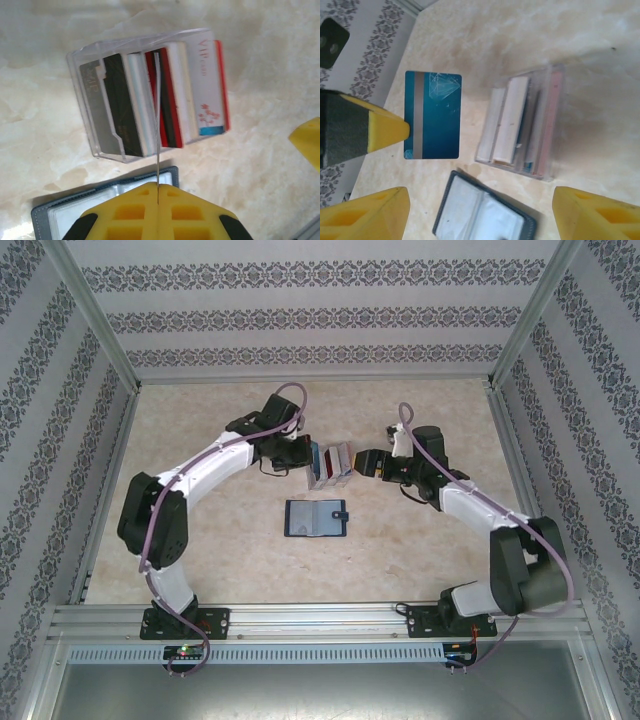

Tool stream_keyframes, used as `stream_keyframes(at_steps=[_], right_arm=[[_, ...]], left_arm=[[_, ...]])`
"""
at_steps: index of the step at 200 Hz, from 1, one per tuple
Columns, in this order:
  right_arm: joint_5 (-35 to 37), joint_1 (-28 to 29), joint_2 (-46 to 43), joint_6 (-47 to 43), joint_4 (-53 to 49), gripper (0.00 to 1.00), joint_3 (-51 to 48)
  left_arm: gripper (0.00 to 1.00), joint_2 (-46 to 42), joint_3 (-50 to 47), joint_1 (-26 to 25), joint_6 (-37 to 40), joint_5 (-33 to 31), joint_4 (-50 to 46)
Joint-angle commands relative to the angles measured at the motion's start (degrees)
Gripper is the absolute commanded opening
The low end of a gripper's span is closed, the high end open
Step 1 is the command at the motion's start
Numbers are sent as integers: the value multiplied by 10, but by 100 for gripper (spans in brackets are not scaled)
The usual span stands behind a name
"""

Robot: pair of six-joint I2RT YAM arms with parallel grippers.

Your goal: Put the credit cards into the card holder

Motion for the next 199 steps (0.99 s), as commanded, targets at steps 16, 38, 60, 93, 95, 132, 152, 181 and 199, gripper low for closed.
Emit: stream_keyframes(at_steps=[16, 38, 60, 93, 95, 132, 152, 181, 199], right_arm=[[-25, 22, -51, -2, 2, 75, -24], [-66, 25, -62, 9, 15, 75, -29], [-87, 42, -74, 22, 23, 75, -29], [-124, 68, -76, 52, 55, 72, -19], [-129, 68, -75, 57, 62, 71, -19], [-173, 74, -52, 128, 135, 66, -17], [-177, 74, -40, 152, 163, 66, -20], [-187, 78, -31, 168, 185, 61, -21], [-197, 82, -27, 184, 203, 51, -23]], left_arm=[[0, -96, -46, -5, 42, 76, 29], [0, -138, -69, -5, 57, 83, 34], [0, -155, -74, -5, 55, 89, 20], [0, -184, -124, -5, 58, 156, 80], [0, -186, -125, -5, 59, 158, 83], [0, -220, -168, -5, 76, 211, 139], [0, -232, -187, -5, 66, 234, 173], [0, -232, -210, -5, 51, 240, 209], [0, -222, -211, -5, 49, 247, 211]])
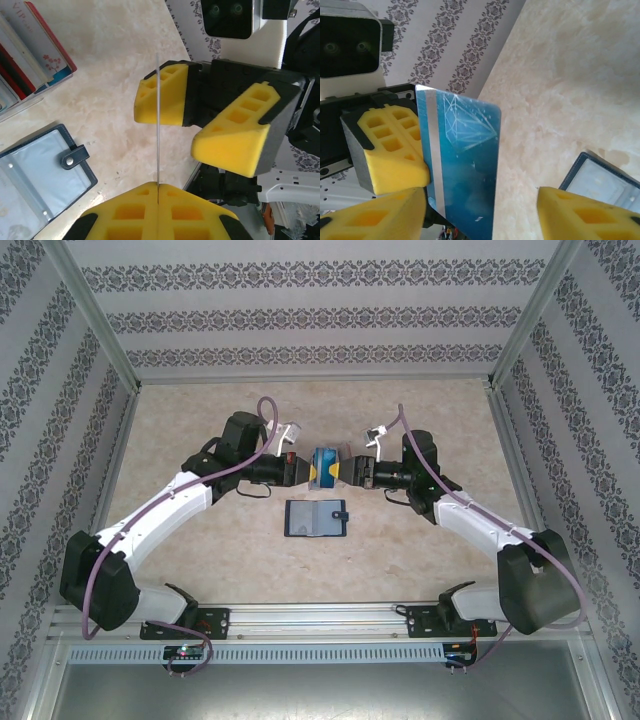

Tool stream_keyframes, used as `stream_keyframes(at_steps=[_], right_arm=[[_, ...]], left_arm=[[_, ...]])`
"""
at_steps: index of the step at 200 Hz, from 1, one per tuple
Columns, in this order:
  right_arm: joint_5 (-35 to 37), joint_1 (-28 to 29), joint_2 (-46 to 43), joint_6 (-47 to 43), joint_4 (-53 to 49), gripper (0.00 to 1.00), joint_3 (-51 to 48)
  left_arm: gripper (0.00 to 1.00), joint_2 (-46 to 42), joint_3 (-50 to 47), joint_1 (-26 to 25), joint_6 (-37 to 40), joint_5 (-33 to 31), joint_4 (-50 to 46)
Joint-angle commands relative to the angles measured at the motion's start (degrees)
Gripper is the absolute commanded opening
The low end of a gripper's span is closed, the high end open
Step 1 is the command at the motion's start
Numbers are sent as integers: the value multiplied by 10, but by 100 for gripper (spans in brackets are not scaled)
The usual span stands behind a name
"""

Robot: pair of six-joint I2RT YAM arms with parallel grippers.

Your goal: Put the credit cards into the card holder

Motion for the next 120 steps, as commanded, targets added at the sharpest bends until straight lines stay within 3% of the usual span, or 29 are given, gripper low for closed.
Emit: stream_keyframes(at_steps=[1, 19, 34, 39, 56, 65, 120], right_arm=[[-31, 8, 6, 31, 56, 50, 1], [-43, 13, 8, 37, 68, 33, -2], [-47, 14, 6, 40, 66, 8, -8], [-47, 14, 5, 42, 66, 0, -11], [-48, 14, -1, 40, 57, 0, -21], [-45, 13, -4, 29, 39, 0, -27], [0, 8, 47, -9, -39, 0, -79]], left_arm=[[0, 5, -7, -5, -4, 27, 49], [0, 7, -14, -5, -4, 19, 54], [0, 9, -14, -4, -1, -1, 40], [4, 10, -14, -4, -1, -9, 35], [38, 10, -18, -2, -1, -34, 26], [49, 12, -21, 0, -1, -51, 14], [55, 28, -76, 11, 2, -113, -42]])
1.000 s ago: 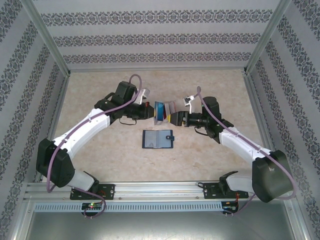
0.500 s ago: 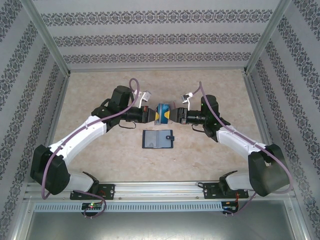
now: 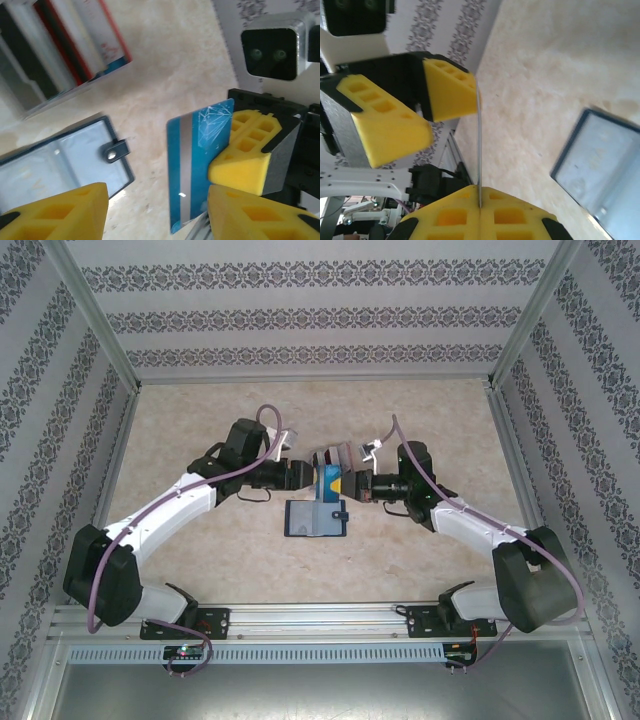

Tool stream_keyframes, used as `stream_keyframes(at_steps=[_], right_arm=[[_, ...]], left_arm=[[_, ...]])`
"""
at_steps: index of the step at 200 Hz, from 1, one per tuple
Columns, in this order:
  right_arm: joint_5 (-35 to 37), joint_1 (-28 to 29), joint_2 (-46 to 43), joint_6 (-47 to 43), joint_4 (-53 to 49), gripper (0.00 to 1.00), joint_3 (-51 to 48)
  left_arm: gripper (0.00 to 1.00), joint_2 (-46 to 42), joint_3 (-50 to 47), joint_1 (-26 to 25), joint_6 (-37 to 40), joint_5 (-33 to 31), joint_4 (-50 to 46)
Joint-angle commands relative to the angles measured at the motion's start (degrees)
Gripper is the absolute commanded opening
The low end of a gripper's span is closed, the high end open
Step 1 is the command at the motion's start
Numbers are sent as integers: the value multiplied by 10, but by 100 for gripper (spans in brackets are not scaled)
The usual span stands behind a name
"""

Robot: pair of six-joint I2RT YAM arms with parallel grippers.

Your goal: Put the credit cards into the card holder

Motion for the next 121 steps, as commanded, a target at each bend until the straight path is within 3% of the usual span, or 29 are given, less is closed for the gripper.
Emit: stream_keyframes(at_steps=[1, 54, 96, 121], right_arm=[[15, -1, 37, -28, -31, 0, -22], [43, 38, 142, -41, -30, 0, -15], [43, 29, 211, -44, -21, 0, 3], [46, 27, 227, -51, -17, 0, 6]], left_arm=[[55, 12, -34, 5, 4, -34, -37], [53, 41, -100, 6, 5, -90, -46], [35, 102, -118, 5, -6, -114, -11], [32, 131, -119, 5, -5, -125, -1]])
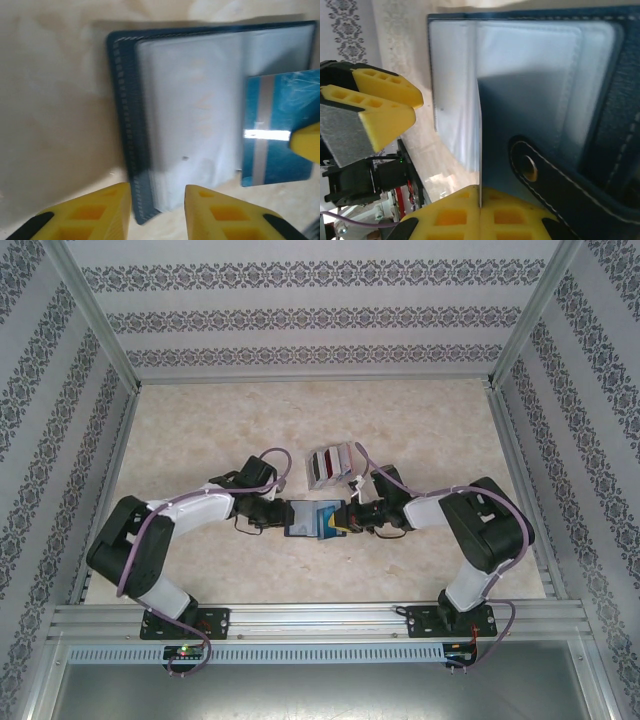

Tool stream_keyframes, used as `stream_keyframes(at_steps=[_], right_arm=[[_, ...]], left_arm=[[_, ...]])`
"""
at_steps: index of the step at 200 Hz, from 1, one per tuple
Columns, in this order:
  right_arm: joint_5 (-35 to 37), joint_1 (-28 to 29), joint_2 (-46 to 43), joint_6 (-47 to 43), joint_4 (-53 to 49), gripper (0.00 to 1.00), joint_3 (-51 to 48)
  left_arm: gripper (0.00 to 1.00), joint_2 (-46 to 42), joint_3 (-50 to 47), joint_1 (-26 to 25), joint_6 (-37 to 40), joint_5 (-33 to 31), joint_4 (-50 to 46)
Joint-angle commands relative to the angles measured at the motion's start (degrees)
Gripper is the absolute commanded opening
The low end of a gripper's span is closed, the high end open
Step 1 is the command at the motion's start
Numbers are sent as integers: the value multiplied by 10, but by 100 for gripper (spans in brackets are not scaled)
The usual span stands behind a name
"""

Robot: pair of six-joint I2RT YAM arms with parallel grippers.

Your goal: Put the credit cards into the card holder

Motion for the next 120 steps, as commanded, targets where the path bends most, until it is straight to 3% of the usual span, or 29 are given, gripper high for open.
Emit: stream_keyframes(at_steps=[1, 52, 120], right_arm=[[6, -6, 12, -21, 16, 0, 15], [-2, -11, 29, -14, 27, 0, 24], [-16, -15, 36, -15, 36, 0, 34]], left_arm=[[32, 21, -4, 5, -1, -27, 20], [32, 50, 11, 5, 12, -56, 6], [19, 68, 17, 5, 11, -67, -2]])
